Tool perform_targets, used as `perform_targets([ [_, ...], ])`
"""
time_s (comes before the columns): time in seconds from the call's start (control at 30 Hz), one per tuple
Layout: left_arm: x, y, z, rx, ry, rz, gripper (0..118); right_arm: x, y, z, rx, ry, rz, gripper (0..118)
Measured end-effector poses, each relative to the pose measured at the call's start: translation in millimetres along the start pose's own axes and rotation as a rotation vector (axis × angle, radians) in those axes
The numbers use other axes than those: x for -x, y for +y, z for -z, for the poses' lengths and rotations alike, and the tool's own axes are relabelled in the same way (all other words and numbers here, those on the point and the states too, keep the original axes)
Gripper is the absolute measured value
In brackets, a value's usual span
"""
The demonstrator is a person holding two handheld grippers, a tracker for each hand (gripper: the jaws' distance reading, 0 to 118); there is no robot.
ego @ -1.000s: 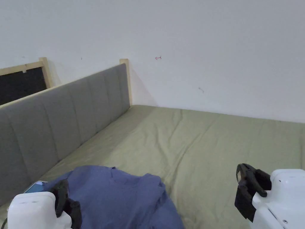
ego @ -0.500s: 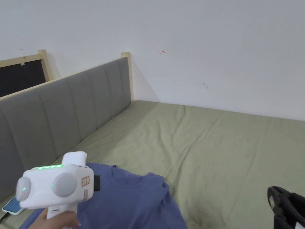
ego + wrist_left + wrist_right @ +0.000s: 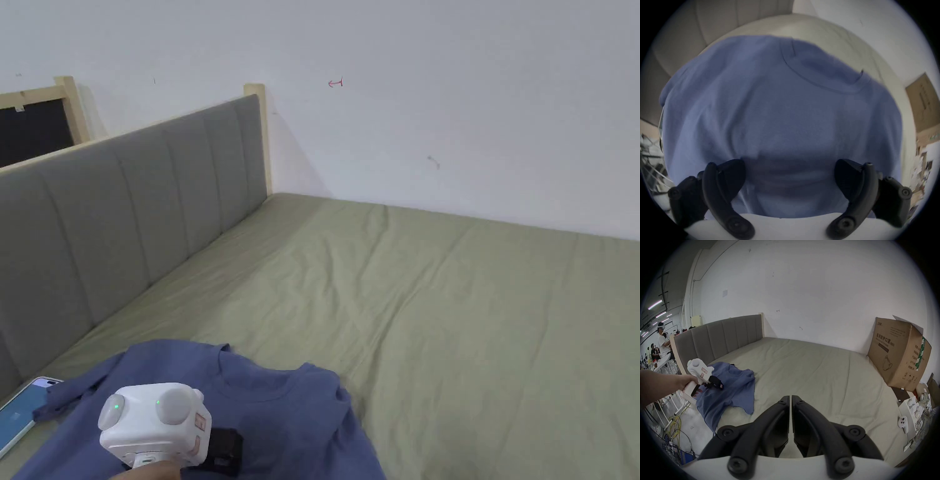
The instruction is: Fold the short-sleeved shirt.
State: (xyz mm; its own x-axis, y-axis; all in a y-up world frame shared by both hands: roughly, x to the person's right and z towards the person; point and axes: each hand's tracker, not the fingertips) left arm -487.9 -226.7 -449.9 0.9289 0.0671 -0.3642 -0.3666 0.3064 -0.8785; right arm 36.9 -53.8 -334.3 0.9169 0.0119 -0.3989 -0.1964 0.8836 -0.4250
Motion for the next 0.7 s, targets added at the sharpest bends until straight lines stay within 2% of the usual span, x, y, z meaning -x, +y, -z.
perform_targets([
  [0.07, -8, -2, 7, -0.032, 0.019, -0.037, 118, 0, -2, 3, 0.016, 0.010, 0.010, 4],
  [0.17, -16, -17, -1, -0.113, 0.077, -0.014, 118, 3, -7, 5, 0.026, 0.020, 0.015, 4],
  [0.27, -18, -28, -14, -0.179, 0.094, -0.025, 114, 4, -7, 4, 0.044, 0.032, 0.011, 4],
  [0.3, -17, -28, -16, -0.201, 0.094, -0.015, 107, 3, -7, 3, 0.051, 0.038, 0.006, 4],
  [0.33, -18, -30, -23, -0.237, 0.085, 0.005, 95, 2, -7, 1, 0.052, 0.042, 0.001, 4],
  [0.37, -20, -34, -31, -0.274, 0.107, 0.027, 66, 1, -6, -2, 0.049, 0.042, -0.005, 4],
  [0.43, -20, -36, -38, -0.295, 0.171, 0.088, 1, -2, -7, -9, 0.036, 0.033, -0.020, 4],
  [0.47, -19, -33, -40, -0.293, 0.190, 0.115, 1, -4, -6, -12, 0.031, 0.029, -0.027, 4],
  [0.5, -12, -28, -45, -0.272, 0.094, 0.103, 1, -6, -6, -16, 0.025, 0.022, -0.031, 4],
  [0.53, -9, -23, -50, -0.259, 0.091, 0.104, 1, -9, -6, -19, 0.021, 0.018, -0.032, 4],
  [0.63, -7, -23, -99, -0.400, 0.114, 0.134, 1, -18, -5, -28, 0.008, 0.005, -0.028, 4],
  [0.7, -11, -25, -141, -0.476, 0.077, 0.149, 0, -27, -4, -35, -0.005, -0.011, -0.014, 4],
])
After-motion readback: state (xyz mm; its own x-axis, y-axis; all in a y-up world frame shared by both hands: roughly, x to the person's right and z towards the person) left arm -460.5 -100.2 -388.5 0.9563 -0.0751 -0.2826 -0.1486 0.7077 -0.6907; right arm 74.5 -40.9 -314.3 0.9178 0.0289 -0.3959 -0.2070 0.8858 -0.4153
